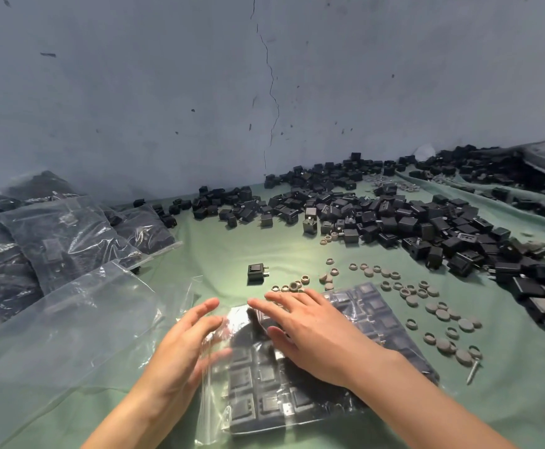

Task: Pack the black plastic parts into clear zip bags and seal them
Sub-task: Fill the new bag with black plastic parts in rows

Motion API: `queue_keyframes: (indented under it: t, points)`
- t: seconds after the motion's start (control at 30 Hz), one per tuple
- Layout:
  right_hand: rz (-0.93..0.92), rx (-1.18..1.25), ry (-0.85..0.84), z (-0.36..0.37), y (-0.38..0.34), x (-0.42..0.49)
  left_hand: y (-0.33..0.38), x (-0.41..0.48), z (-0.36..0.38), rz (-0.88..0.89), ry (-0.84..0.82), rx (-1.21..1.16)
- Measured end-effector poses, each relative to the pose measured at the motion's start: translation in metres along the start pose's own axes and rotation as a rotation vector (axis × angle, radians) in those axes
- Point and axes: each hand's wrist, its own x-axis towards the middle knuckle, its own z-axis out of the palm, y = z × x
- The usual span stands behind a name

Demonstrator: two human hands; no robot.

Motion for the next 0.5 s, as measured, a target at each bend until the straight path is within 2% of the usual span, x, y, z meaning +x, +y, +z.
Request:
queue_keyframes:
  t: [0.5]
  points:
    - [-0.035, -0.117, -0.027, 0.0097, -0.0053, 0.0033, -0.0009, -0.0042, 0.0028, -0.028, -0.058, 0.038]
